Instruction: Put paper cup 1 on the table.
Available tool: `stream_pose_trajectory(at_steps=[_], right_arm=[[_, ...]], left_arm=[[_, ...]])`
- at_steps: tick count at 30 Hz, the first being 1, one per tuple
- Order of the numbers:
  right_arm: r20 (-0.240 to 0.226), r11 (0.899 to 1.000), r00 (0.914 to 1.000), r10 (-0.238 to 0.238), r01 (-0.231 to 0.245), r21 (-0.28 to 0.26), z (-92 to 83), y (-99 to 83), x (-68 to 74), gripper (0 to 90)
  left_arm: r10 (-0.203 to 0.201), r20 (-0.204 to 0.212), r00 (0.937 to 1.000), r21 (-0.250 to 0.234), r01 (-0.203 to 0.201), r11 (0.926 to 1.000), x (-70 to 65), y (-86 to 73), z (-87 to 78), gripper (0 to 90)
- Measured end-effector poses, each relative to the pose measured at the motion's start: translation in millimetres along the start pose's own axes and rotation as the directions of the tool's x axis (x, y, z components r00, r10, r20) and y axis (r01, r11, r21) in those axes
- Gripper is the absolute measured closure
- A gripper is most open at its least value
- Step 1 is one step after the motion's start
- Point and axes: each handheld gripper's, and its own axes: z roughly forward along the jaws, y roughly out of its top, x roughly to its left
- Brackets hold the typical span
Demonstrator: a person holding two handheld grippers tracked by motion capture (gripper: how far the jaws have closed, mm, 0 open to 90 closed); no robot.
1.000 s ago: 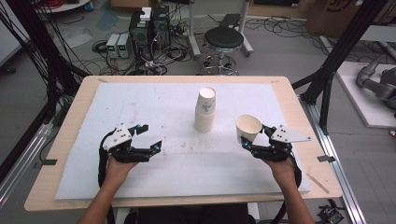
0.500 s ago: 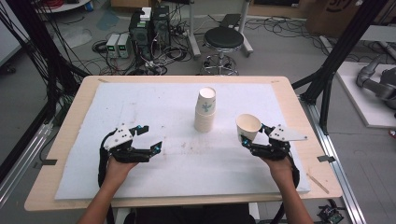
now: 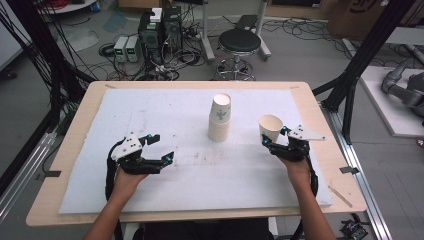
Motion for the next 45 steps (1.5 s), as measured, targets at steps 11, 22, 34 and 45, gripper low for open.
stream_pose_trajectory(at_steps=[11,22,34,45], right_arm=[[0.050,0.986,0.9968,0.062,-0.069,0.151,23.9,-13.3,-8.3,33.9],[0.064,0.972,0.9978,0.014,-0.029,0.233,19.5,-16.5,-10.1,34.0],[0.036,0.959,0.9880,0.150,-0.155,0.239,6.5,-20.8,-15.0,21.7],[0.022,0.977,0.9924,0.121,-0.123,0.172,-34.0,-17.1,-0.6,21.7]], left_arm=[[0.001,0.004,1.0000,0.016,-0.001,0.9999,-0.7,-1.8,2.1,17.6],[-0.003,-0.013,0.9999,0.007,0.003,1.0000,0.7,-2.3,1.6,17.6],[-0.015,-0.024,0.9996,0.007,0.015,0.9999,5.3,-2.1,-1.6,17.3],[-0.068,-0.039,0.9969,-0.039,0.066,0.9970,11.6,1.0,-10.2,16.2]])
